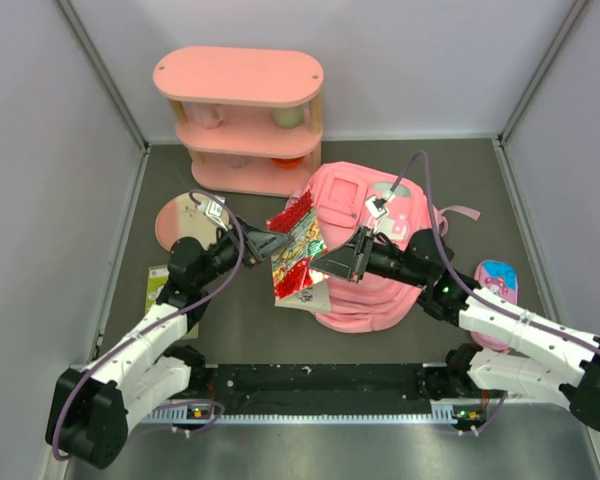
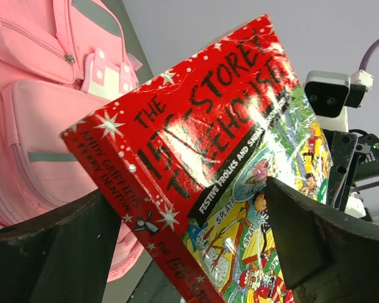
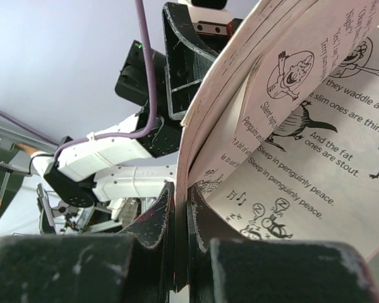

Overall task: Pack the student bag
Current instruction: Pick up the book from the center of the board.

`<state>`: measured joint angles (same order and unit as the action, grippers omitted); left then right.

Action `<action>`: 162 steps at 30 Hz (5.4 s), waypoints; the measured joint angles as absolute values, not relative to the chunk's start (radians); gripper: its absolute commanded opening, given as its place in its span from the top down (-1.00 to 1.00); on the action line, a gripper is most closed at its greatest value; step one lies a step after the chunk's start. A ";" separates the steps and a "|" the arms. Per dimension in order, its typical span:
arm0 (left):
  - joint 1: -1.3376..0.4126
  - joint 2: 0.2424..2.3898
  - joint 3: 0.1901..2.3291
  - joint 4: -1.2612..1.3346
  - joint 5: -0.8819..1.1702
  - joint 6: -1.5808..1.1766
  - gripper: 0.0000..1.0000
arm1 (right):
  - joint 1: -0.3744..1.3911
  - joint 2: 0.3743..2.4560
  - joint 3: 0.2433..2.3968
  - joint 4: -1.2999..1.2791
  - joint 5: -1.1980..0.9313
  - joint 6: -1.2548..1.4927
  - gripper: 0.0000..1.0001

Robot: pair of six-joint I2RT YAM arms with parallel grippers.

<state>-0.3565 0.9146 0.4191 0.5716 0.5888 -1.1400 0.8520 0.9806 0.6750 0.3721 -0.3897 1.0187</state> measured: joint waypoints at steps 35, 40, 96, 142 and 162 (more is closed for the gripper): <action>-0.362 0.706 0.527 0.175 0.343 -0.948 1.00 | 0.838 0.532 0.476 -0.135 0.049 1.081 -0.82; -0.362 0.730 0.527 0.209 0.305 -0.978 1.00 | 0.945 0.730 0.409 0.070 -0.004 1.184 -0.89; -0.367 0.853 0.544 0.366 0.434 -1.037 1.00 | 0.862 1.155 0.393 0.896 -0.182 1.296 1.00; -0.369 0.891 0.511 0.447 0.460 -1.102 -0.97 | 0.942 1.150 0.334 1.000 0.027 1.244 1.00; -0.490 1.458 0.819 -0.162 0.375 -0.617 -0.97 | 0.924 0.222 0.480 -0.616 0.718 1.098 1.00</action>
<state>-0.4904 1.4578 0.8188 -0.1623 0.3752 -0.6174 0.9241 0.2218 0.4801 -0.6155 0.7177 1.0981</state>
